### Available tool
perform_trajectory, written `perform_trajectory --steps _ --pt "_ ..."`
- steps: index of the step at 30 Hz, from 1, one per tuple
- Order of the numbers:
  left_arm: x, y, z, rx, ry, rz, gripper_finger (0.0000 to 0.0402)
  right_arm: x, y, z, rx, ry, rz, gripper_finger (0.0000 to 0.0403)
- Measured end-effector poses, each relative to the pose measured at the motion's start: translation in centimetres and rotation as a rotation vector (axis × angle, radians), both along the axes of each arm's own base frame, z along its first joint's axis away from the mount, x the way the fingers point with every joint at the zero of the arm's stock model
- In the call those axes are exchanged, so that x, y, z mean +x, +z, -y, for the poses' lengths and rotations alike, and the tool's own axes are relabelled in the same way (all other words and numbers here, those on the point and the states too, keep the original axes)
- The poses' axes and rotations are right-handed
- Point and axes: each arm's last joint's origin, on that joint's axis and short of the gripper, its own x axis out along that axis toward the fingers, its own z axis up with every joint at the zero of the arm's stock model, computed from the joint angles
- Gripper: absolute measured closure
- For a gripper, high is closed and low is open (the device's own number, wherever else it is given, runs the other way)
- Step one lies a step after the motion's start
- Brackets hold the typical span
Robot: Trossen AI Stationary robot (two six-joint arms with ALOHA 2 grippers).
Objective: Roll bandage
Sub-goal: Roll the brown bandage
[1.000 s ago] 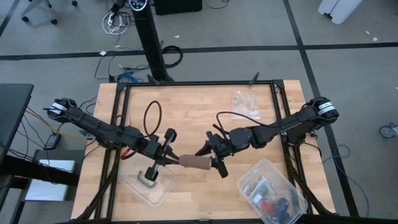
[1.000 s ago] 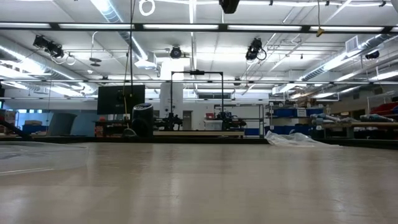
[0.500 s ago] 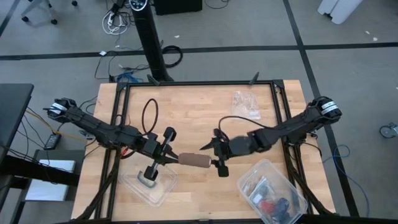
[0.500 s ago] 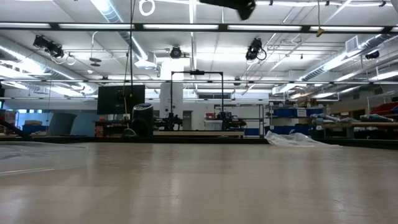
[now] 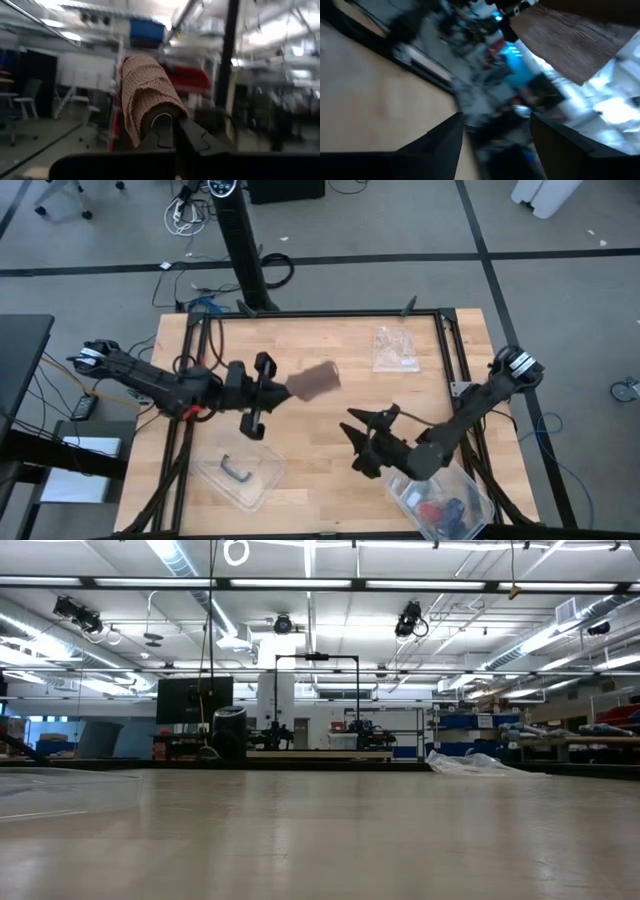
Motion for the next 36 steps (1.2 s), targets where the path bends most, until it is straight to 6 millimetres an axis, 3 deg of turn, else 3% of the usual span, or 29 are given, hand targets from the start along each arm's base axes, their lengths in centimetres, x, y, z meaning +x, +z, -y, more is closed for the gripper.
perform_trajectory --steps 4,10,17,28,36 --pt "0.0 0.7 -0.8 -0.052 0.023 0.112 0.0401 1.4 0.2 0.6 -0.137 -0.036 -0.035 0.0174" --pt "0.0 1.4 -2.2 -0.156 0.029 0.246 0.0401 2.7 1.7 3.5 -0.227 -0.059 0.001 0.0174" --pt "0.3 1.5 -3.4 -0.232 -0.001 0.326 0.0401 3.5 4.4 5.1 -0.551 -0.003 0.01 0.0175" --pt "0.0 2.0 -3.7 -0.255 -0.086 0.386 0.0401 5.6 7.0 9.4 -0.906 -0.138 -0.121 0.0176" --pt "-0.1 2.0 -3.7 -0.249 -0.096 0.386 0.0401 6.3 7.0 11.4 -0.972 -0.169 -0.155 0.0231"
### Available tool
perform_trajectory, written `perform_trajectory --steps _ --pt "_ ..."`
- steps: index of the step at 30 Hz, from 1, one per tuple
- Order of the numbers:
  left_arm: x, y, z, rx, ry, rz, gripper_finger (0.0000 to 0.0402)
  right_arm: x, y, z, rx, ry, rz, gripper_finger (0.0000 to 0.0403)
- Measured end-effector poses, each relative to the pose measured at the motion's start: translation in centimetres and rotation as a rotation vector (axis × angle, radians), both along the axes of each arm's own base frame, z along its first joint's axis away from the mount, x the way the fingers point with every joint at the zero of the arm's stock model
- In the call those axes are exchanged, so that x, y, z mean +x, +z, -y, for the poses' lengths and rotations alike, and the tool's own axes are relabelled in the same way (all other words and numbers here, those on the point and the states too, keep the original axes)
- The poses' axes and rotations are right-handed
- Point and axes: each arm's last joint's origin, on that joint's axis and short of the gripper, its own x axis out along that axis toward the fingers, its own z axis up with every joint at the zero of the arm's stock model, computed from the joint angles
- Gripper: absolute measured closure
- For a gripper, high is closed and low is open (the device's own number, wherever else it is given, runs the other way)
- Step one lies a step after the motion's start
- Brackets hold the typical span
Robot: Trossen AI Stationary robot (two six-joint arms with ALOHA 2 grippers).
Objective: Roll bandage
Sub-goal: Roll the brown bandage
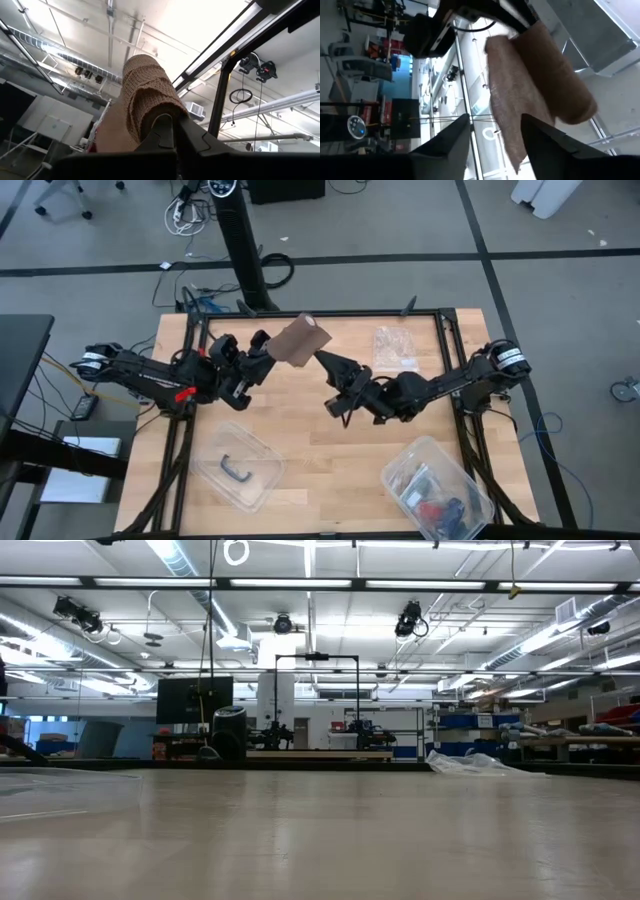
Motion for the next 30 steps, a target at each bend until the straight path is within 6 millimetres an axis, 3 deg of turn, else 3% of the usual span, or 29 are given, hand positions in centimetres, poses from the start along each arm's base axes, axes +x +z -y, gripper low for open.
perform_trajectory --steps 10,18,30 --pt "1.0 -0.7 0.2 -0.002 -0.035 -0.027 0.0401 0.3 0.0 0.8 -0.027 0.006 0.003 0.0312" --pt "0.6 -0.2 0.2 0.013 -0.035 0.002 0.0401 -0.2 0.0 -0.6 0.028 -0.016 -0.007 0.0394" --pt "1.5 -1.1 -0.9 0.061 0.047 -0.117 0.0401 -1.5 -0.3 -3.6 0.145 -0.072 -0.052 0.04"
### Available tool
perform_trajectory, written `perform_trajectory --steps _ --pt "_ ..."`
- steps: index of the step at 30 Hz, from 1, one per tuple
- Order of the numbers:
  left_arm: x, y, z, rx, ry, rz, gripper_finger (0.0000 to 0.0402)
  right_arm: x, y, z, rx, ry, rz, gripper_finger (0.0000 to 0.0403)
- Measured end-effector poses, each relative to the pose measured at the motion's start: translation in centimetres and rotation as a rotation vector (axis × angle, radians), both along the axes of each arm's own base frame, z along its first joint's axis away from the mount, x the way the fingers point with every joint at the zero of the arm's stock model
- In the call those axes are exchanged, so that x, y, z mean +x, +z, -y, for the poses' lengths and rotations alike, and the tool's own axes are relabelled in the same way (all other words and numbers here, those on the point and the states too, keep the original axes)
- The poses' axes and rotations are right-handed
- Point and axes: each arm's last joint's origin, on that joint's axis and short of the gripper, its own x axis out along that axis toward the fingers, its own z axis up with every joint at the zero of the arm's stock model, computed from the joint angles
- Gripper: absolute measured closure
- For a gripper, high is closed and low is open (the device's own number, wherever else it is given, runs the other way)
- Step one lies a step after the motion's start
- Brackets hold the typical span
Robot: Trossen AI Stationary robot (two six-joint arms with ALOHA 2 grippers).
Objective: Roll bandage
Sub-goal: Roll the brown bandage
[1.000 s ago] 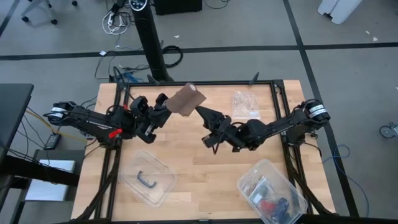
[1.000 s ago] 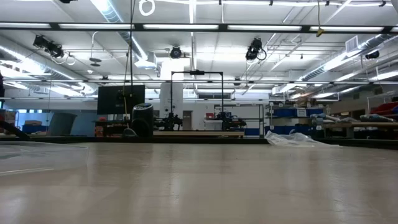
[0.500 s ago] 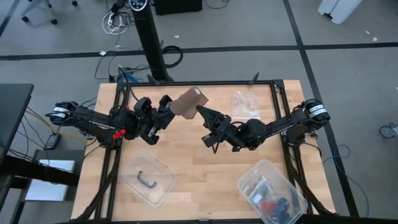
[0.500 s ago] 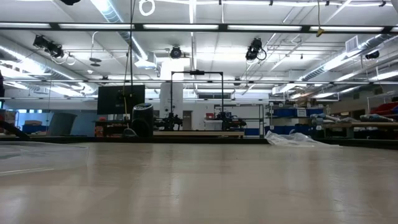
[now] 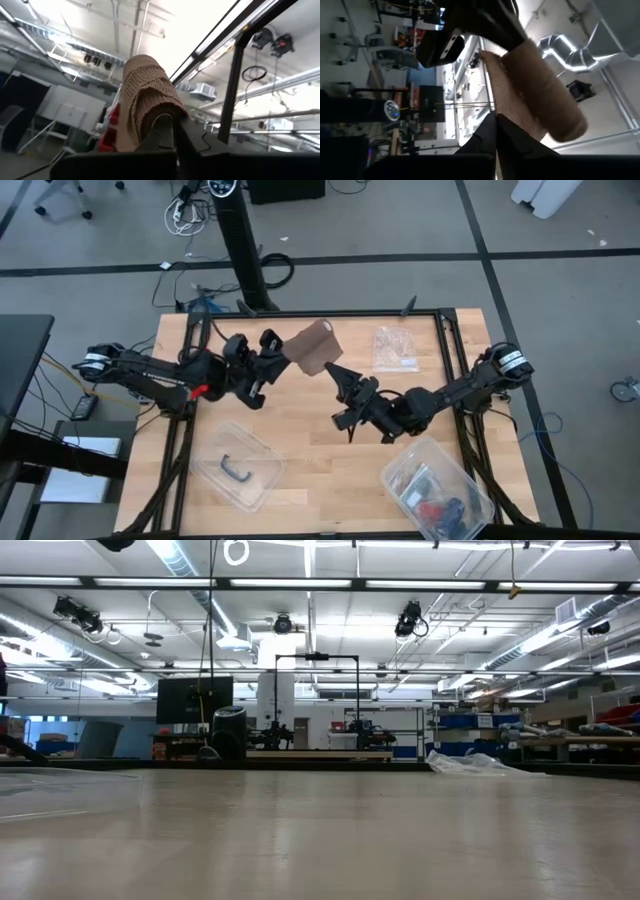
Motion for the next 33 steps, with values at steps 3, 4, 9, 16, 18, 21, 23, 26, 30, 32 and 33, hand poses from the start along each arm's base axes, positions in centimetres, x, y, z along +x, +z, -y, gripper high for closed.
perform_trajectory --steps 3,4,9,16,18,21,23,26,30,32,33 --pt "0.3 -0.3 -0.6 0.008 0.02 -0.051 0.0401 -0.4 -0.1 -0.9 0.019 -0.01 -0.018 0.0401" --pt "0.3 -0.4 -0.8 0.012 0.024 -0.068 0.0401 -0.5 -0.1 -1.1 0.022 -0.011 -0.024 0.0401" --pt "-0.5 0.3 -1.3 0.04 -0.024 -0.051 0.0401 -1.0 -0.1 -2.0 0.039 -0.008 -0.036 0.0401" --pt "-2.0 0.8 -1.2 0.126 0.002 -0.189 0.0401 -1.1 -0.1 -2.3 0.038 -0.001 -0.037 0.0402" --pt "-2.1 0.6 -1.4 0.144 0.059 -0.24 0.0401 -1.1 -0.1 -2.3 0.037 0.0 -0.037 0.0402" --pt "-2.2 0.4 -1.5 0.165 0.145 -0.282 0.0401 -1.0 -0.2 -2.2 0.034 0.001 -0.04 0.0402" --pt "-2.2 0.3 -1.7 0.183 0.212 -0.308 0.0401 -0.8 -0.3 -2.1 0.033 0.003 -0.049 0.0402" --pt "-2.1 0.0 -1.8 0.197 0.282 -0.335 0.0401 -0.4 -0.5 -1.7 0.036 -0.004 -0.063 0.0403" --pt "-2.0 0.3 -1.8 0.19 0.279 -0.292 0.0401 0.1 -0.8 -1.0 0.048 -0.016 -0.076 0.0402" --pt "-2.1 0.6 -1.7 0.185 0.253 -0.251 0.0401 0.2 -0.8 -0.6 0.05 -0.027 -0.072 0.0401" --pt "-2.1 0.6 -1.6 0.175 0.24 -0.245 0.0401 0.3 -0.8 -0.4 0.05 -0.031 -0.072 0.0401"
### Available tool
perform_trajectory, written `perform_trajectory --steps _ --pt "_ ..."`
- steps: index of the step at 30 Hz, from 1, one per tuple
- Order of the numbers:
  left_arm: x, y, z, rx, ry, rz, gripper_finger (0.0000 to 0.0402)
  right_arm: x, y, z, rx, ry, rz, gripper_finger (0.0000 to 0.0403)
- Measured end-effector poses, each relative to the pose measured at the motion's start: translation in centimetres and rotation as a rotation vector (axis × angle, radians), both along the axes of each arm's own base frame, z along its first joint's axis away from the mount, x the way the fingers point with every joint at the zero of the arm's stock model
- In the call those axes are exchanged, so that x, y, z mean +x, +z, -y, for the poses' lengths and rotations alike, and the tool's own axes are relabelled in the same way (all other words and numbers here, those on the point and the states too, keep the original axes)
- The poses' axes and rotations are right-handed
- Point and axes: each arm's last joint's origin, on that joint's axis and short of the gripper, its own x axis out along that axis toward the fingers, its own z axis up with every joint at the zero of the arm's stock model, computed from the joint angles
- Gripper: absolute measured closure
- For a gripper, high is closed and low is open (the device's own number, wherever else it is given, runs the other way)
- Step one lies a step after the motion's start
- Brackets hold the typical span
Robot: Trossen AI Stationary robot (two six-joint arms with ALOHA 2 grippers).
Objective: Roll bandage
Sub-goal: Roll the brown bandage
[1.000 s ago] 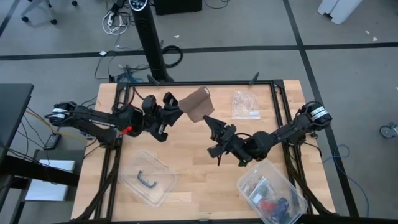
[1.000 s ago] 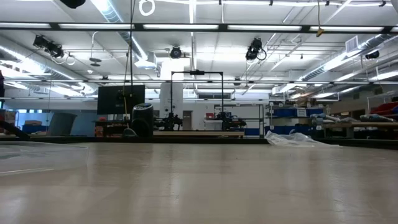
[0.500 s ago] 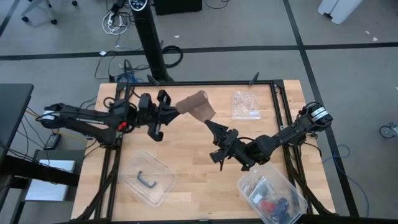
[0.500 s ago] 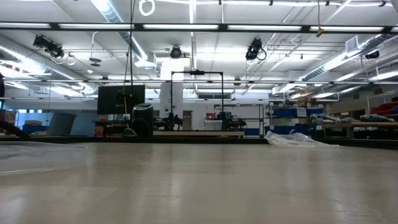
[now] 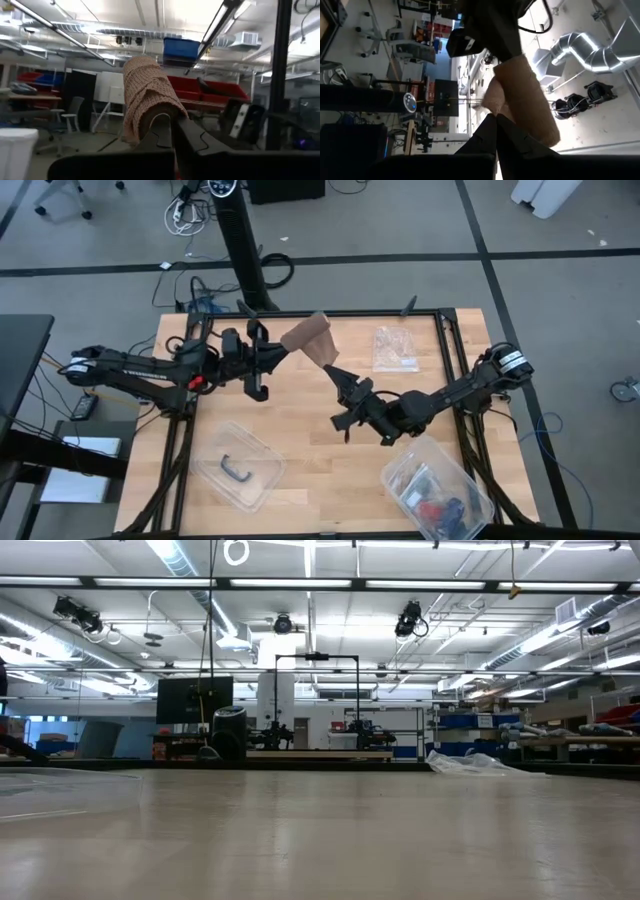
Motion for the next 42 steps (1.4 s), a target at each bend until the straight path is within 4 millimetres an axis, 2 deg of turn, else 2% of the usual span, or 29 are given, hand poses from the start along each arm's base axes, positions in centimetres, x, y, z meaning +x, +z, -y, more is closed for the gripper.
perform_trajectory --steps 8,16,21,34,42 --pt "-0.3 0.5 0.8 0.033 -0.053 0.058 0.0401 0.1 0.1 0.5 0.002 -0.013 0.007 0.04" --pt "0.3 -0.3 0.5 0.051 0.092 -0.034 0.0401 0.0 0.1 0.2 0.001 -0.004 0.007 0.0401" --pt "0.5 -0.5 0.5 0.075 0.11 -0.052 0.0401 0.0 0.1 0.2 -0.003 -0.005 0.004 0.04" --pt "2.5 -3.5 0.8 0.075 0.099 -0.288 0.0401 0.0 0.0 0.2 0.0 -0.011 0.0 0.0401" --pt "2.6 -4.2 2.8 0.096 0.016 -0.333 0.0401 0.1 0.0 0.3 0.008 -0.017 0.002 0.04"
